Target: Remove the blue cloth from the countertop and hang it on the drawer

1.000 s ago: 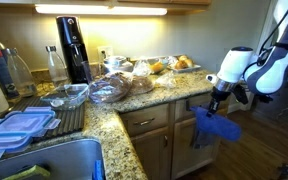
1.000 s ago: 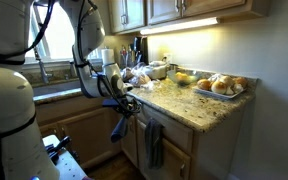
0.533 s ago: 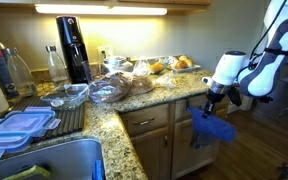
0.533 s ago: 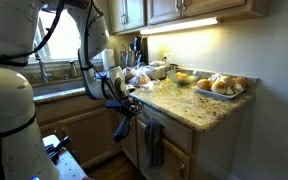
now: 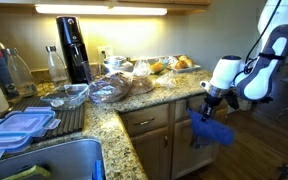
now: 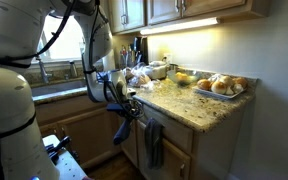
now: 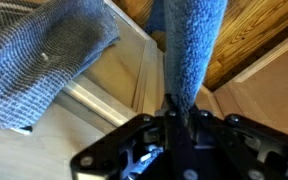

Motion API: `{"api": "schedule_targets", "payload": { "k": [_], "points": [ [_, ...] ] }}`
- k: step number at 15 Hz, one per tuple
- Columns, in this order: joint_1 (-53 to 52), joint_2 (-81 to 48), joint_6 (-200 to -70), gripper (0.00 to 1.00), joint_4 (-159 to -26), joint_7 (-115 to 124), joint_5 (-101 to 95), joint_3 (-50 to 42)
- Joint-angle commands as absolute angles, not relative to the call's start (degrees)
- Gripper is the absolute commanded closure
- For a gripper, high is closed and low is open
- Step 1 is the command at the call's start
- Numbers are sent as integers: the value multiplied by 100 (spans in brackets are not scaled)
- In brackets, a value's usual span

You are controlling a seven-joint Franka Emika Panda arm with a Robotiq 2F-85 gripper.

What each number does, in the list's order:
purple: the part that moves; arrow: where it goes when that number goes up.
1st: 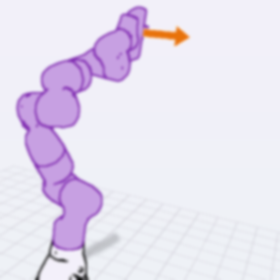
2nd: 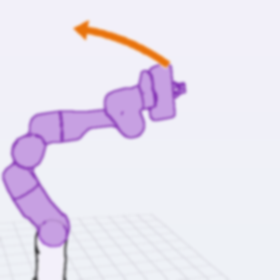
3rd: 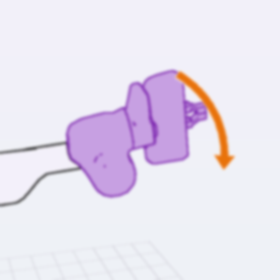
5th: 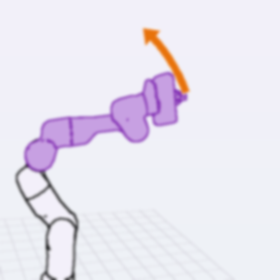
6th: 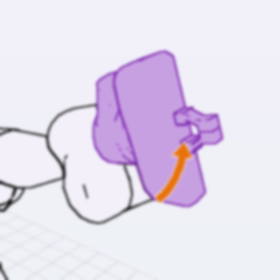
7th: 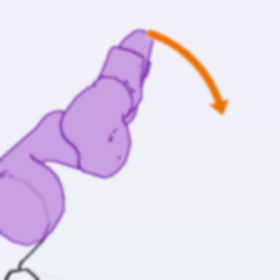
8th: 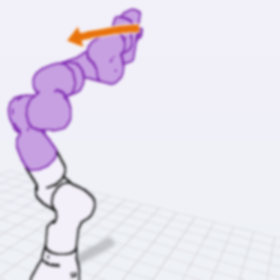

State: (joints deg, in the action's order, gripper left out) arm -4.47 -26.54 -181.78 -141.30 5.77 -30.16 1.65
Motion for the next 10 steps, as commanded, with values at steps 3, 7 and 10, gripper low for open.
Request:
{"api": "schedule_targets", "payload": {
  "k": [3, 7, 10],
  "points": [
    [52, -3016, -18341, 94, -14041, -188, -2229, 621],
    [199, -3081, -18251, 94, -13853, -731, -1710, 813],
    [196, -3080, -18142, 94, -13649, -906, -1565, 827]
  ]
}}
